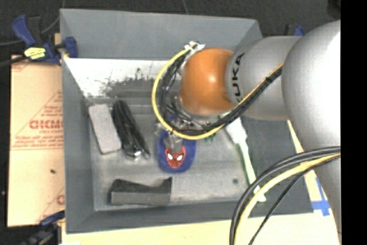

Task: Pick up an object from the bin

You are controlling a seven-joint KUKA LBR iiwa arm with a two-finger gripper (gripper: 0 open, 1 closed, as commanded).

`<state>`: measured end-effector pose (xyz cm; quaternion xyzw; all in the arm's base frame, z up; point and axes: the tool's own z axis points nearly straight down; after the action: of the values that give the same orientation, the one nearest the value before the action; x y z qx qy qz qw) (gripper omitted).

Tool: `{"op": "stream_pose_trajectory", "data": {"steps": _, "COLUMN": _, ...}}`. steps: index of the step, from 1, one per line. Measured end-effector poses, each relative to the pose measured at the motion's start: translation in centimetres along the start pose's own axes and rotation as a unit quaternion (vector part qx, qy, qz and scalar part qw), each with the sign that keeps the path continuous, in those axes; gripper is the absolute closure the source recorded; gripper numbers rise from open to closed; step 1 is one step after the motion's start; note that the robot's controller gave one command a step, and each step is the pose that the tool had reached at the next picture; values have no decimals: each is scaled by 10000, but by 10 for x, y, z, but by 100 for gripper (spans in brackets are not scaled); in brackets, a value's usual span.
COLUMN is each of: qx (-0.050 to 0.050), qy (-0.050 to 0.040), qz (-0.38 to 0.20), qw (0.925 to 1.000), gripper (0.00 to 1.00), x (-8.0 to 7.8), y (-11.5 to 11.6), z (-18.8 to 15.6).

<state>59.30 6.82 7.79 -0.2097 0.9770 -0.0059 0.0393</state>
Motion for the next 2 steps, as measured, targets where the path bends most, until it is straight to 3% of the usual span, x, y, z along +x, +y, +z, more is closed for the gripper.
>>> {"op": "stream_pose_trajectory", "data": {"steps": 1, "qx": 34, "qy": 235, "qz": -607, "qw": 9979, "gripper": 0, "x": -74, "y": 50, "z": 1}}
{"op": "stream_pose_trajectory", "data": {"steps": 2, "qx": 32, "qy": 225, "qz": -587, "qw": 9980, "gripper": 0, "x": -75, "y": 49, "z": 1}}
